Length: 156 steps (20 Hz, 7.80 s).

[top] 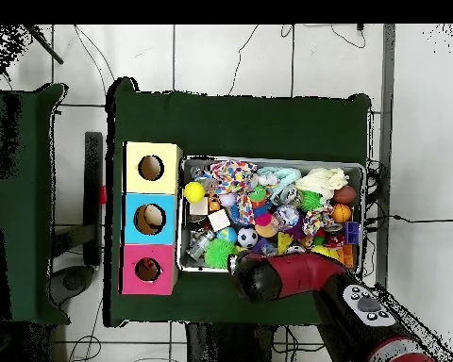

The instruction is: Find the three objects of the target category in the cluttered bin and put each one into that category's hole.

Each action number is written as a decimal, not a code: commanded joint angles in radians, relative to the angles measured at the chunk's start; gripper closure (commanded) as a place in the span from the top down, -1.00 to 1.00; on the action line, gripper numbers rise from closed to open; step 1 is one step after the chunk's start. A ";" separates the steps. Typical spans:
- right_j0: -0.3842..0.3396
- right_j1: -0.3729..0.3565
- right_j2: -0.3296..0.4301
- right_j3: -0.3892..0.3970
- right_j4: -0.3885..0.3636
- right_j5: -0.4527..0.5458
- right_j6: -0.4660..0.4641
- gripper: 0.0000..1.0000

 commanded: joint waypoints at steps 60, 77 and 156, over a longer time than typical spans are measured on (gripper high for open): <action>0.118 -1.050 0.139 0.096 0.524 1.016 -0.107 -1.00; 0.304 -0.838 0.058 0.273 0.444 0.574 0.210 -1.00; 0.848 -0.250 -0.364 0.066 0.695 0.102 0.384 -1.00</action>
